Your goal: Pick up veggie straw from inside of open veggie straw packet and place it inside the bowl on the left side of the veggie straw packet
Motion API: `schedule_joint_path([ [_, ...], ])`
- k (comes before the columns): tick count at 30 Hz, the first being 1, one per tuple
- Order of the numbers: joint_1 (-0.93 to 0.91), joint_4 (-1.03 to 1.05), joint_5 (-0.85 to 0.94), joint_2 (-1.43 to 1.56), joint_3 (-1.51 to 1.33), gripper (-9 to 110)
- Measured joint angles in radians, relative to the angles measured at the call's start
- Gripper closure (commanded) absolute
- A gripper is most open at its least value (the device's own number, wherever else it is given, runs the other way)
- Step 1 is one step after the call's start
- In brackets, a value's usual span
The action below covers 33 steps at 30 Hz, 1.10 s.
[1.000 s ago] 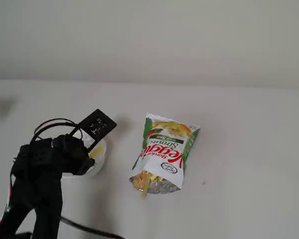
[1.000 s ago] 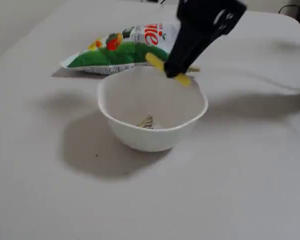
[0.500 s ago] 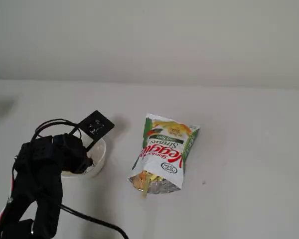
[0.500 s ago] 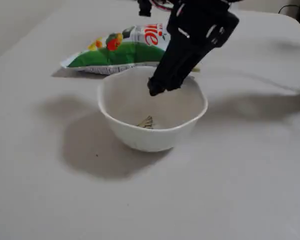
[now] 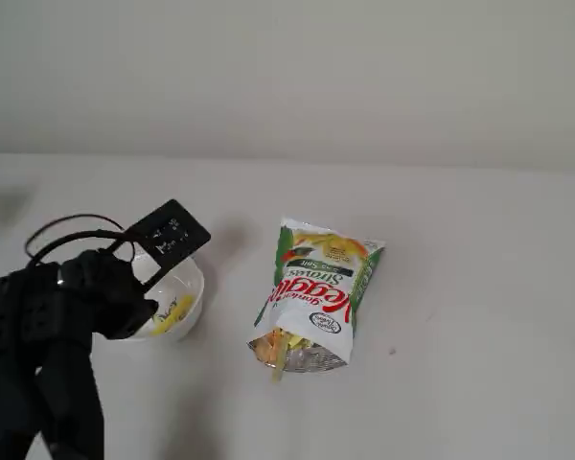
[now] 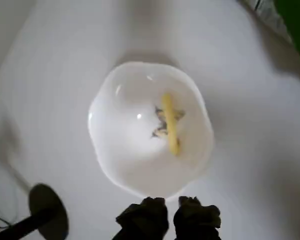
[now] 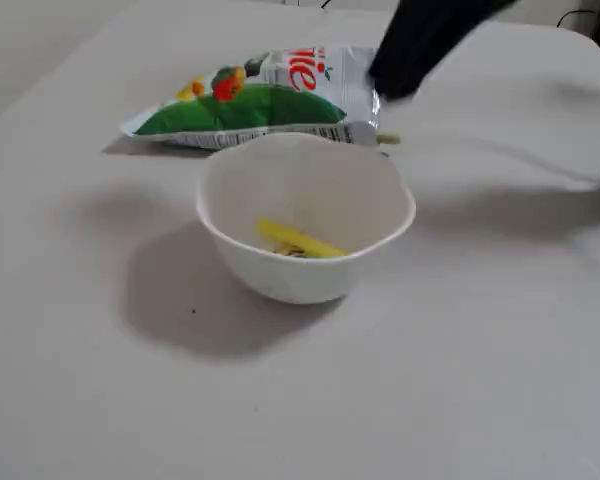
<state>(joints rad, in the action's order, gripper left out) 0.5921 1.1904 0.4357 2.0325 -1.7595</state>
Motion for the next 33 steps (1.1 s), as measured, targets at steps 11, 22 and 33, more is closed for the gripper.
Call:
schedule_joint_path([
  [11,-0.21,0.109,-0.262,0.387,-0.123,101],
  [22,-0.301,0.058,-0.311,0.744,-0.44,101],
  [33,-0.351,-0.035,-0.354,1.069,-0.874,101],
])
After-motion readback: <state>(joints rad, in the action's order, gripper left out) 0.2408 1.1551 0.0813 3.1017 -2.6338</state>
